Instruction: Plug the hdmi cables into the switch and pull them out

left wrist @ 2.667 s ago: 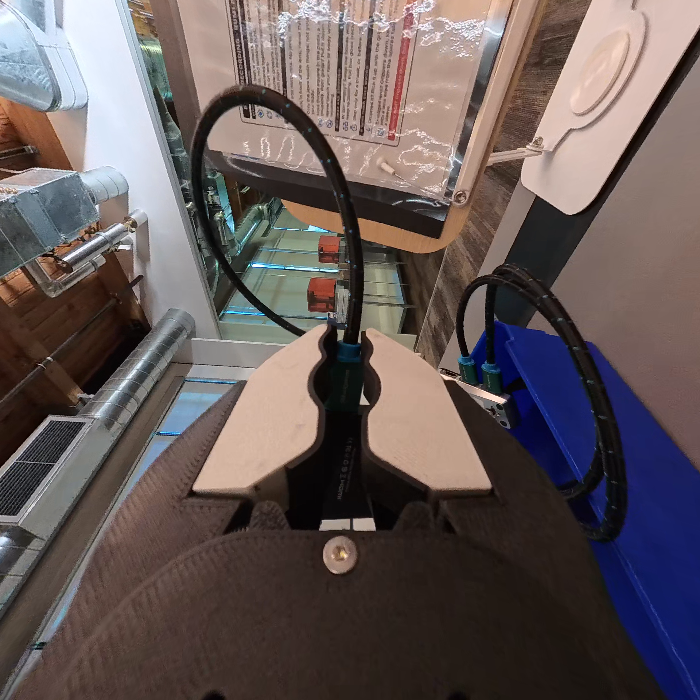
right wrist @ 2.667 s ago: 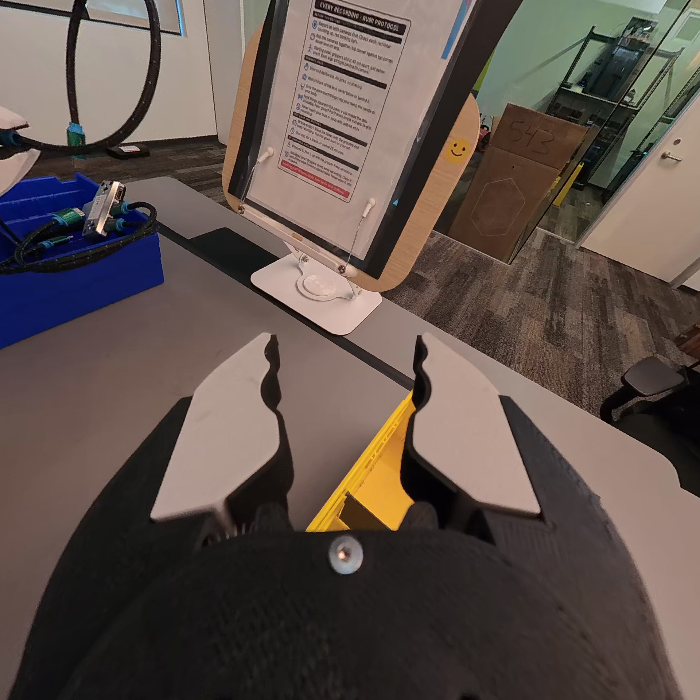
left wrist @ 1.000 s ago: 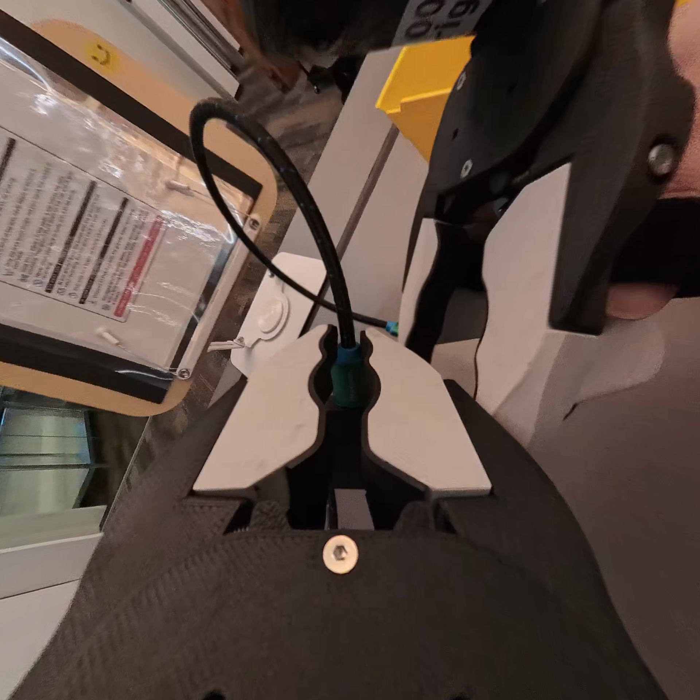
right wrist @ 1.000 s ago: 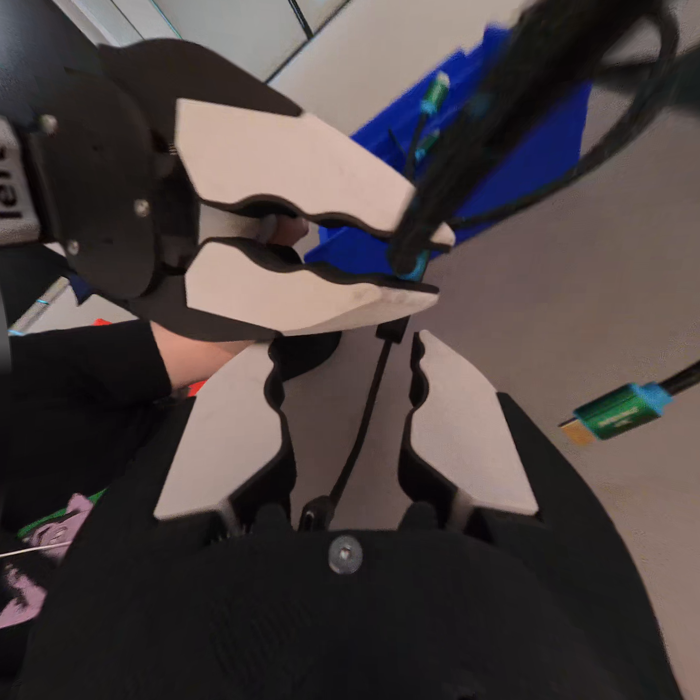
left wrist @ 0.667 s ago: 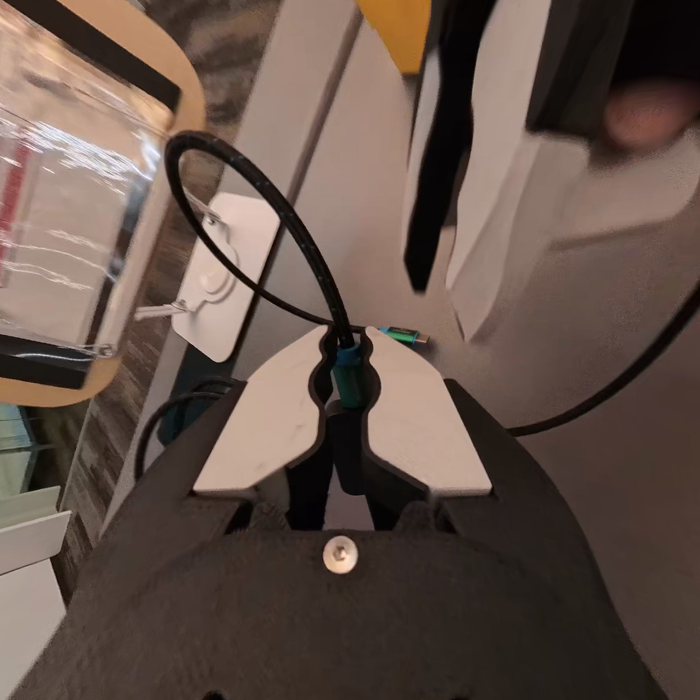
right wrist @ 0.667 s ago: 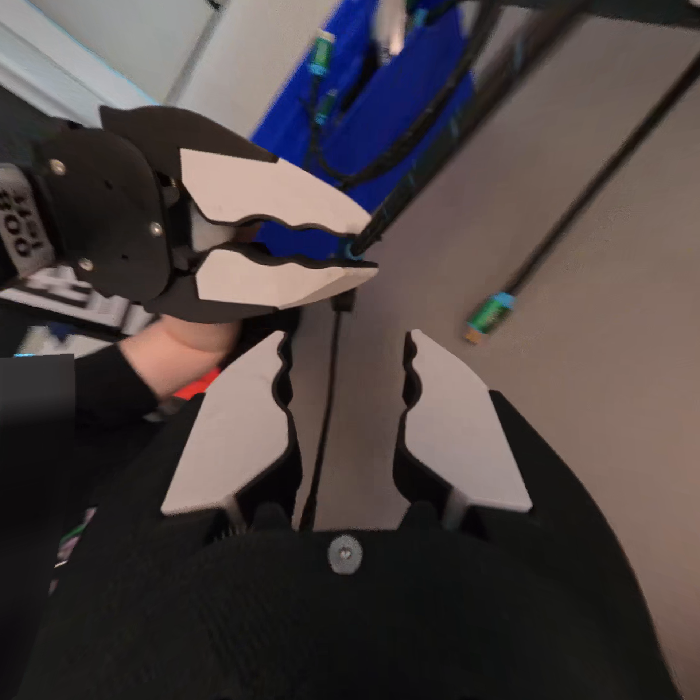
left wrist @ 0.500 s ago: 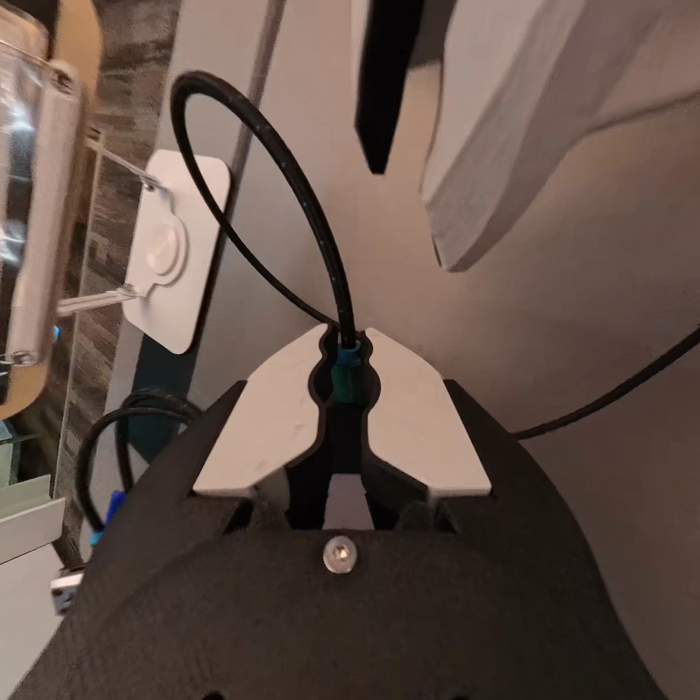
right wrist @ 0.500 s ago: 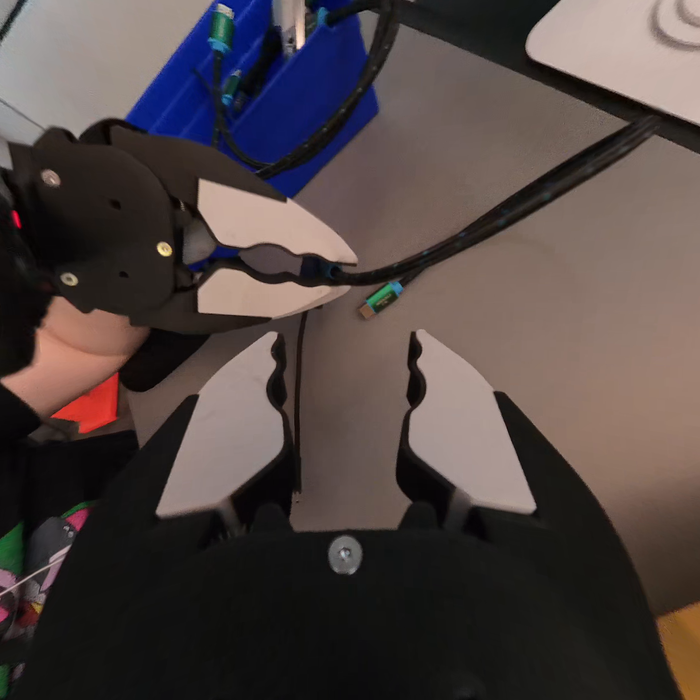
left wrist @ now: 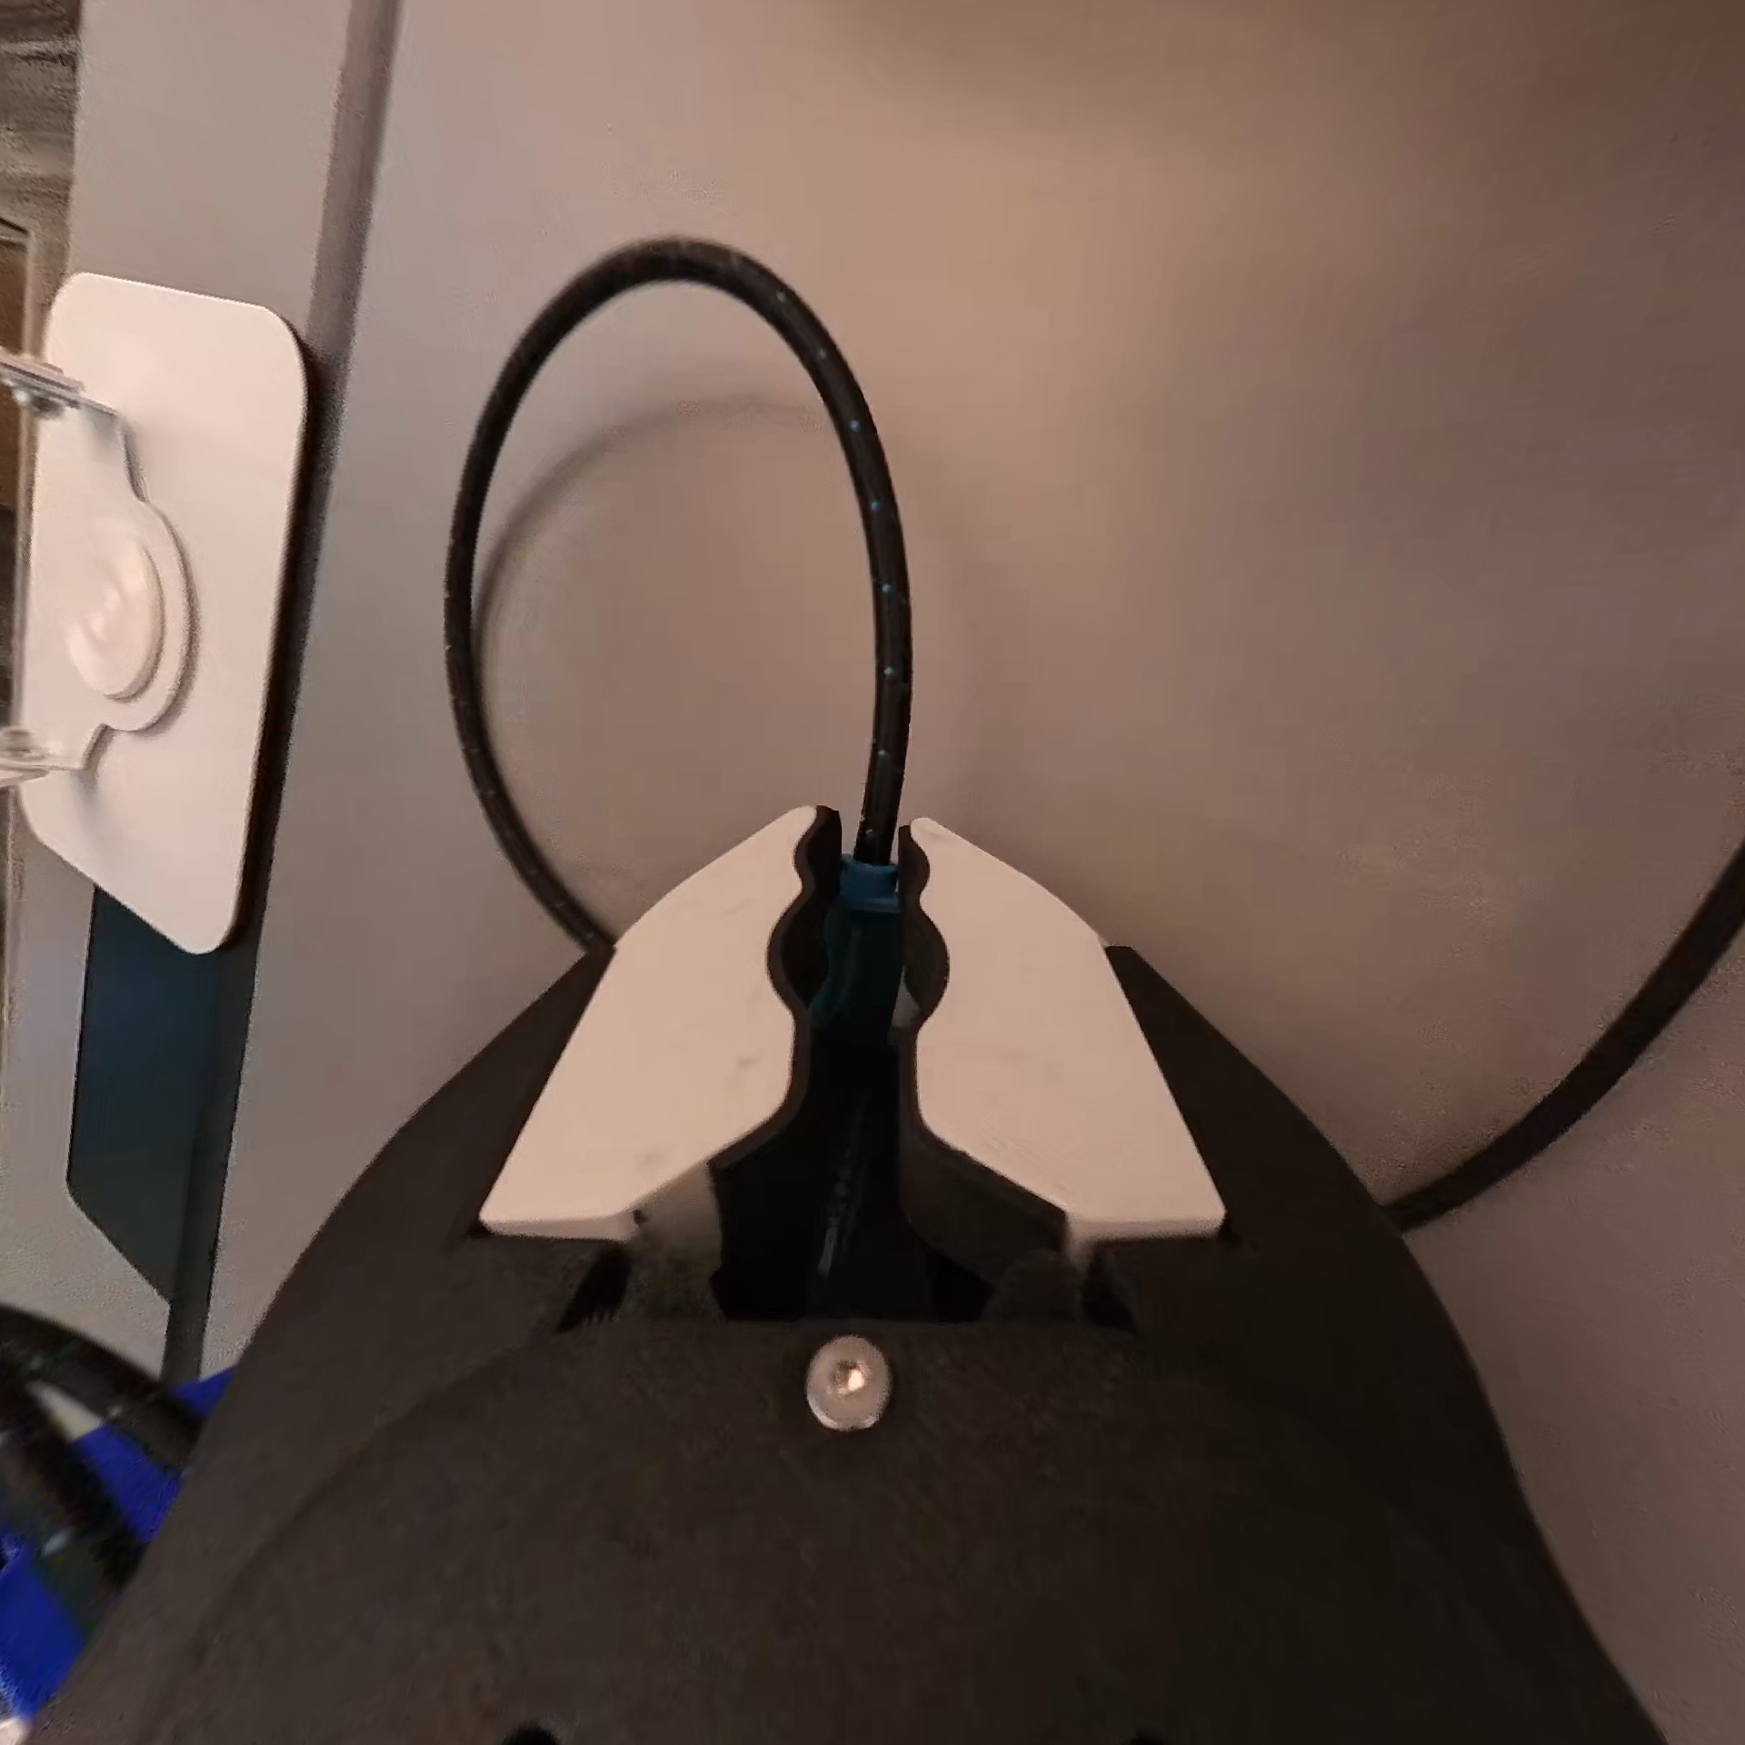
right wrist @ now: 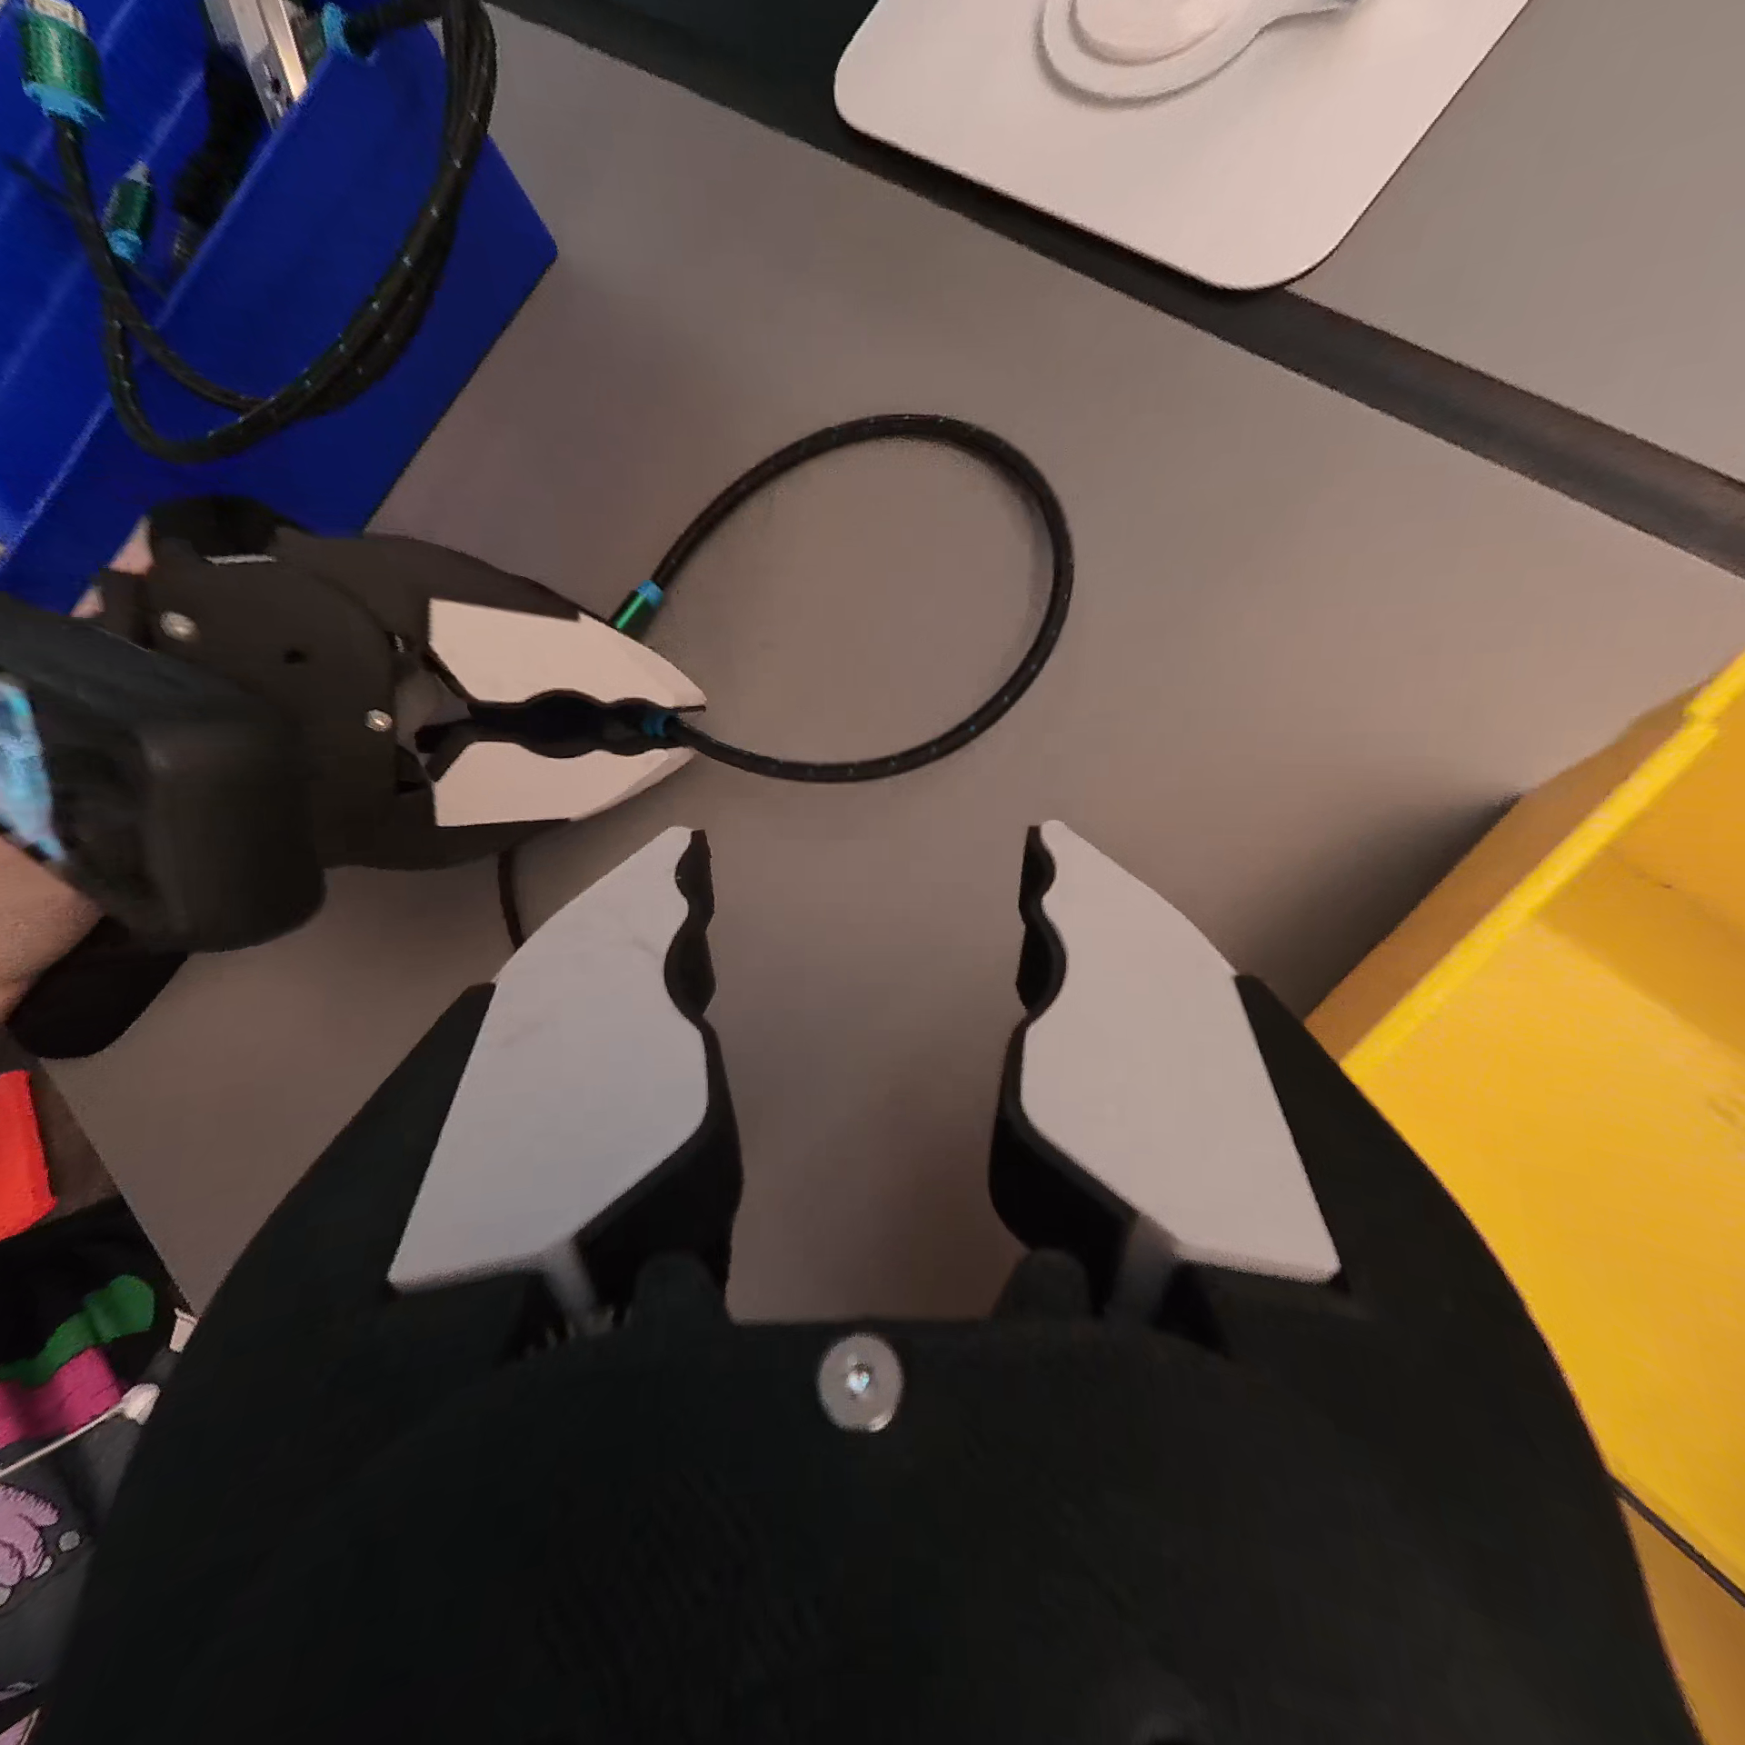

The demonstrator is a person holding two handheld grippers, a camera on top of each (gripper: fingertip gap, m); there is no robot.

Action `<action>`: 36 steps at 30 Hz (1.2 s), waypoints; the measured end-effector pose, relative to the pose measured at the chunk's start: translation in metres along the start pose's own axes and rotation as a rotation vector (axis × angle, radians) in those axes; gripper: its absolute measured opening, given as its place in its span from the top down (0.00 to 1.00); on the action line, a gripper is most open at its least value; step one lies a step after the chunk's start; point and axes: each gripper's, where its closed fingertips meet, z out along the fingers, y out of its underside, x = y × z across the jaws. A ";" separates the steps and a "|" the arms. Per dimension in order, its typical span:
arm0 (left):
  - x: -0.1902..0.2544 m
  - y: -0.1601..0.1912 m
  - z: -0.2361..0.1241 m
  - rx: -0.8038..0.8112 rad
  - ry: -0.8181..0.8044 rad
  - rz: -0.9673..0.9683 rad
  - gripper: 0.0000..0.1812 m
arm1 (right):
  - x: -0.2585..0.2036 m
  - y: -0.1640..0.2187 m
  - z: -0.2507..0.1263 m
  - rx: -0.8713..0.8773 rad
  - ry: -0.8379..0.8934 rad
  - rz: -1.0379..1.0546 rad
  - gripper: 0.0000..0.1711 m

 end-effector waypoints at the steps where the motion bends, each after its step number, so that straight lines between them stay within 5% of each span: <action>1: 0.002 0.001 0.004 -0.007 -0.001 0.003 0.94 | 0.001 -0.002 -0.004 0.011 0.000 -0.001 0.63; 9: -0.027 -0.020 -0.022 0.126 -0.132 -0.067 0.86 | -0.018 -0.025 -0.042 0.169 -0.060 -0.123 0.61; 13: -0.060 -0.051 -0.085 0.386 -0.268 -0.145 0.91 | -0.021 -0.034 -0.053 0.232 -0.053 -0.153 0.61; 21: -0.082 -0.079 -0.196 0.800 -0.263 -0.299 0.73 | -0.018 -0.042 -0.067 0.306 -0.054 -0.138 0.61; 28: -0.108 -0.050 -0.349 1.302 -0.477 -0.426 0.63 | -0.013 -0.045 -0.077 0.350 -0.054 -0.123 0.61; 31: -0.098 -0.045 -0.369 1.291 -0.426 -0.354 0.51 | -0.012 -0.043 -0.073 0.333 -0.053 -0.112 0.61; 34: -0.084 -0.043 -0.385 1.300 -0.378 -0.303 0.52 | -0.013 -0.040 -0.067 0.307 -0.052 -0.115 0.61; 36: -0.068 -0.044 -0.398 1.341 -0.361 -0.186 0.67 | -0.015 -0.038 -0.064 0.292 -0.054 -0.120 0.61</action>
